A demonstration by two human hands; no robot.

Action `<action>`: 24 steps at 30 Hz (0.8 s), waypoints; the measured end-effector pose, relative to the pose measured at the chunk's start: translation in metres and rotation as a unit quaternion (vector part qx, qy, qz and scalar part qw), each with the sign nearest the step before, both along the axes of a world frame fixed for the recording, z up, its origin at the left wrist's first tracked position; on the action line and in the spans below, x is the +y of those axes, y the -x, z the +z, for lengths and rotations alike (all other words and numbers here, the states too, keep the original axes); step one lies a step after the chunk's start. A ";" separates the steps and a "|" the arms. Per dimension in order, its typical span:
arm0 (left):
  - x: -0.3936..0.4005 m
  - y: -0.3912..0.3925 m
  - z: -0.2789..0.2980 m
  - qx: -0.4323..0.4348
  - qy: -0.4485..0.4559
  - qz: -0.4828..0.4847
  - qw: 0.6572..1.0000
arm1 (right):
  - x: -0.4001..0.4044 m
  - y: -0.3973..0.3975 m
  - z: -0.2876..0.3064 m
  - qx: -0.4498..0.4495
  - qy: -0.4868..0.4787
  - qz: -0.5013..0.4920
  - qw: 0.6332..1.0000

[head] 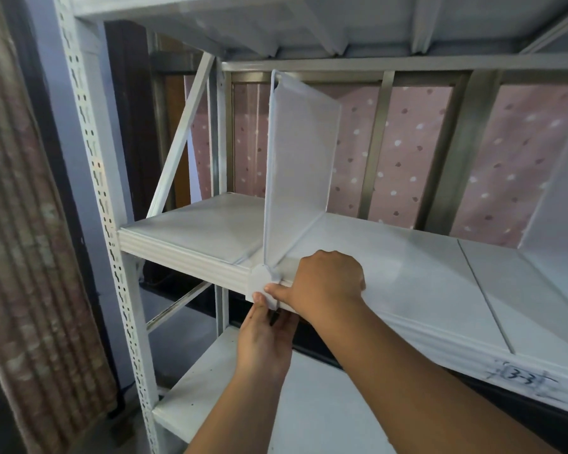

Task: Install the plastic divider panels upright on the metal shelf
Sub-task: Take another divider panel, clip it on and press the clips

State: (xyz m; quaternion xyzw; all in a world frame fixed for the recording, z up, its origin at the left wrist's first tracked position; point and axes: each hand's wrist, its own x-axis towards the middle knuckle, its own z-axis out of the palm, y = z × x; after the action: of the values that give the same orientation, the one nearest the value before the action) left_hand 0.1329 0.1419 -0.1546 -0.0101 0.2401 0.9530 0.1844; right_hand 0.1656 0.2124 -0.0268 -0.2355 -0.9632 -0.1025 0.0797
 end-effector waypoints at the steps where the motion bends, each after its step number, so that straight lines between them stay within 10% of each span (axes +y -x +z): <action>1: 0.000 -0.001 0.001 0.001 0.004 0.002 1.000 | -0.001 -0.003 -0.001 0.015 -0.002 0.005 1.000; 10: 0.032 -0.050 -0.007 0.039 0.056 -0.105 0.992 | 0.036 -0.093 -0.028 0.151 0.118 0.106 0.976; 17: 0.109 -0.158 -0.007 0.103 0.037 -0.380 0.919 | 0.098 -0.208 -0.026 0.224 0.119 0.108 0.961; 24: 0.163 -0.230 0.010 0.029 0.061 -0.451 0.890 | 0.138 -0.300 -0.027 0.333 0.098 0.059 0.936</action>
State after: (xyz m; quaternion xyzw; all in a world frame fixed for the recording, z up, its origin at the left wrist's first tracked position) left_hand 0.3625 0.3050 -0.1443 0.1158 0.2820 0.7502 0.5867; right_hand 0.4661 0.3504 -0.0540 -0.2051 -0.8990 0.0817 0.3782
